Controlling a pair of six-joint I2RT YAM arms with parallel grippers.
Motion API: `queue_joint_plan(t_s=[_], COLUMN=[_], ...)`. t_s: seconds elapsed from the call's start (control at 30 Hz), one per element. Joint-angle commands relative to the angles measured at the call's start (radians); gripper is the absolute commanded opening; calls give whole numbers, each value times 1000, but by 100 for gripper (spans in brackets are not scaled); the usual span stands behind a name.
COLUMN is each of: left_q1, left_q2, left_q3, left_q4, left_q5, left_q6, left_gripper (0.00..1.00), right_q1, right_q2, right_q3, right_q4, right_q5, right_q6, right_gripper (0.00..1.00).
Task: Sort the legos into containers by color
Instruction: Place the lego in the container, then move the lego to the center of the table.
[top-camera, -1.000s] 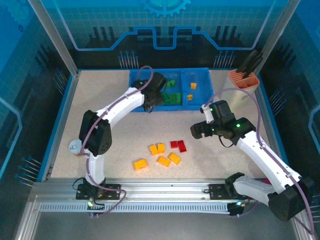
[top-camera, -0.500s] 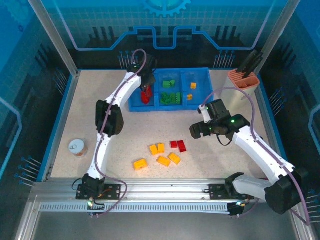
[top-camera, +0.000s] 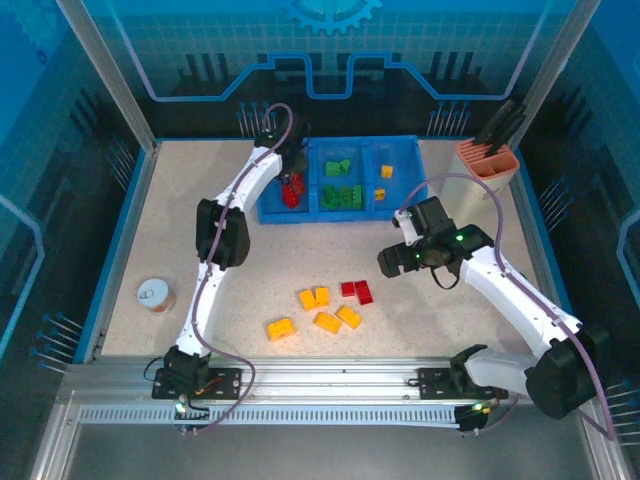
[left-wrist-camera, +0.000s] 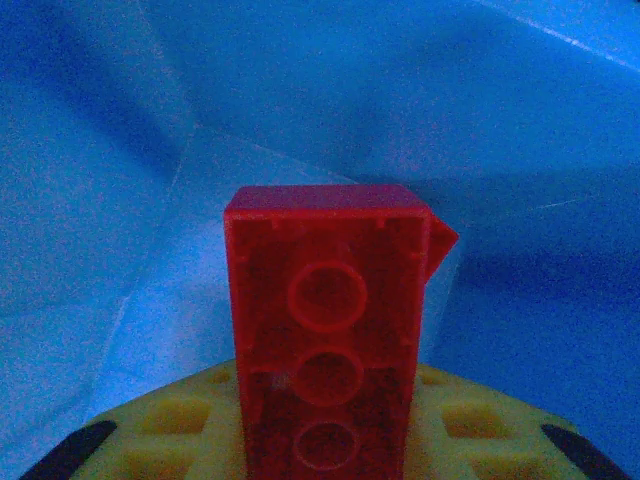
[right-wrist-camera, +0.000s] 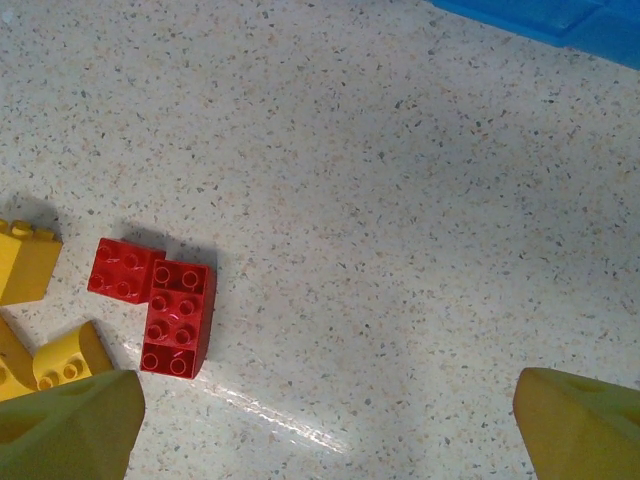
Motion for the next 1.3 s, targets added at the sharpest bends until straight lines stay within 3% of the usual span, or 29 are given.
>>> queue_joint_plan(t_s=[0.0, 0.2, 0.57, 0.77, 0.93, 1.07, 1.27], left_q1=[14, 13, -48, -216, -382, -519, -690], left_q2=[-27, -92, -432, -670, -802, -818, -721], left_q3=[25, -27, -364, -665, -893, -995, -991], left_q4=[-5, -3, -16, -74, -53, -16, 20], left_q5=[-20, -7, -9, -10, -13, -19, 5], left_q6=[32, 60, 95, 49, -116, -245, -442], left_gripper=[36, 49, 53, 56, 56, 56, 57], right_q1=[-15, -14, -13, -12, -12, -14, -23], right_q2=[2, -22, -105, -137, -161, -199, -236], right_q3=[31, 21, 9, 8, -4, -19, -27], right_q4=[-3, -1, 22, 35, 51, 61, 60], right_q5=[-15, -11, -40, -19, 5, 54, 66], right_q6=[-15, -16, -15, -7, 20, 44, 63], right_gripper=[96, 96, 96, 96, 96, 97, 98])
